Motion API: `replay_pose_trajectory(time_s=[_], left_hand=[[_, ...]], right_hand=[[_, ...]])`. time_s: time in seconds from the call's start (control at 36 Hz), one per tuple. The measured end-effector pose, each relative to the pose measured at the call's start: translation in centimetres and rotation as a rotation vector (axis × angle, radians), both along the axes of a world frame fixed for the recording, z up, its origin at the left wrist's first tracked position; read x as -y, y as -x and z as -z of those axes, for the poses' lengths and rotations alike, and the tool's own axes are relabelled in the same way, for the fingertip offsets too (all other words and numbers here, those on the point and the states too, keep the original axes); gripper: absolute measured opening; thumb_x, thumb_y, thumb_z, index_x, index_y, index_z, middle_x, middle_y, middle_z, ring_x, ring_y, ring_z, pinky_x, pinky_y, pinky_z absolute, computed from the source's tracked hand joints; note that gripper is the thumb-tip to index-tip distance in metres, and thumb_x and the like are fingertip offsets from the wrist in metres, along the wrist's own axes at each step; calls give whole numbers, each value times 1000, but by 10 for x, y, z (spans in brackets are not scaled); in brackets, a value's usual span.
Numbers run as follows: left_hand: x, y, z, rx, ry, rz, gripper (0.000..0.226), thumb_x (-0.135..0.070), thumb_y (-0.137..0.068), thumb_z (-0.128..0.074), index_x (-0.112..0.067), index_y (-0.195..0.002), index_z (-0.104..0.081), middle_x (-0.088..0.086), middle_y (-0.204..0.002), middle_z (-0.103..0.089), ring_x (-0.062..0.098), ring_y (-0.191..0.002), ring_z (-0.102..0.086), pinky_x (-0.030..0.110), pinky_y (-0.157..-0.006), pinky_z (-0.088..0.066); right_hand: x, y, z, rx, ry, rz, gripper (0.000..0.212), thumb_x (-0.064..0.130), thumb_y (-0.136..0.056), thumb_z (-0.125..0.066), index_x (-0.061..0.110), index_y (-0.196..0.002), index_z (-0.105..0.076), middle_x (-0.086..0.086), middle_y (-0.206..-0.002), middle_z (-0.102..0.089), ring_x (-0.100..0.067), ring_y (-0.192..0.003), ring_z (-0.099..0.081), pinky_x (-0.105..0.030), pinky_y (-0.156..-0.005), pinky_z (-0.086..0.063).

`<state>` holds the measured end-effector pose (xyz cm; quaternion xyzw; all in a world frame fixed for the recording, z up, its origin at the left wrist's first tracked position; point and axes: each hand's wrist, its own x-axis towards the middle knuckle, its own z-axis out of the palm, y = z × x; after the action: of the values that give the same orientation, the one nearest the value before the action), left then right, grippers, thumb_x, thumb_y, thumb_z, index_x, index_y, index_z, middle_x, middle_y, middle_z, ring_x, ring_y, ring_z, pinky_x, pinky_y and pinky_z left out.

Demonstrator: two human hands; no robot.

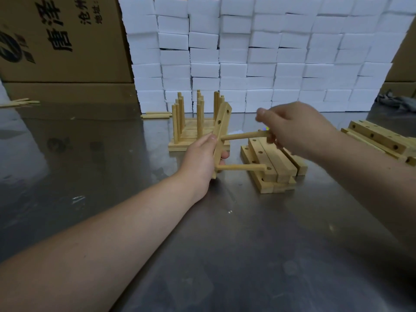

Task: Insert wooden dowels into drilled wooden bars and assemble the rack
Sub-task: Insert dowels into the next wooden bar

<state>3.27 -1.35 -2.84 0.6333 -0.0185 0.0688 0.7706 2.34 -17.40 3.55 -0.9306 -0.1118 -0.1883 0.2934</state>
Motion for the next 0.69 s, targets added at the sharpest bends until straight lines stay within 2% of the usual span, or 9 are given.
replay_pose_trajectory(time_s=[0.08,0.14,0.19,0.25,0.33,0.42,0.56,0.69], left_hand=[[-1,0,-1,-15,15,5,26,-23,-101,-36,-21,-93,-60,-6,-48,-57,7,-46,-51,21,-51,-41],[-1,0,-1,-8,0,21,26,-23,-101,-36,-17,-101,-61,-4,-52,-56,7,-45,-50,20,-49,-40],[-1,1,0,1,-3,34,27,-22,-101,-35,-14,-105,-61,-2,-54,-56,6,-44,-49,19,-48,-39],[-1,2,-1,3,-6,38,28,-21,-101,-35,-13,-106,-61,-1,-56,-55,7,-45,-49,20,-49,-39],[-2,2,-2,0,-5,44,27,-22,-101,-36,-15,-101,-62,-1,-54,-55,8,-46,-48,20,-49,-39],[-2,2,-2,-10,-4,63,28,-22,-101,-36,-19,-95,-63,-2,-51,-56,9,-45,-47,20,-47,-39],[-3,0,0,-8,-8,73,27,-23,-101,-36,-16,-102,-63,-3,-51,-57,10,-50,-48,21,-51,-39],[-3,-2,2,-8,-11,87,29,-23,-101,-37,-15,-111,-62,-5,-50,-57,7,-48,-50,19,-48,-41]], right_hand=[[20,-16,-5,18,208,206,37,33,-95,-36,11,-85,-64,-8,-78,-65,-21,-64,-56,-24,-55,-38],[35,-30,-4,-84,349,359,29,20,-91,-38,9,-83,-64,-10,-74,-64,-23,-66,-57,-24,-53,-36],[49,-41,1,-234,478,435,21,13,-87,-45,9,-84,-65,-10,-79,-66,-26,-74,-60,-29,-63,-46],[60,-49,11,-323,578,432,18,17,-88,-48,13,-89,-66,-7,-88,-66,-24,-82,-61,-34,-77,-49],[71,-53,28,-344,592,417,26,31,-91,-47,12,-95,-65,-6,-81,-62,-20,-77,-58,-34,-76,-49],[75,-55,36,-350,610,418,32,40,-90,-51,12,-98,-66,-4,-77,-61,-18,-75,-57,-30,-66,-45],[69,-59,39,-346,659,423,29,30,-91,-51,12,-110,-63,-6,-98,-62,-20,-86,-57,-33,-77,-50],[69,-59,42,-307,678,419,29,29,-92,-47,16,-116,-59,-6,-100,-61,-21,-86,-58,-31,-69,-50]])
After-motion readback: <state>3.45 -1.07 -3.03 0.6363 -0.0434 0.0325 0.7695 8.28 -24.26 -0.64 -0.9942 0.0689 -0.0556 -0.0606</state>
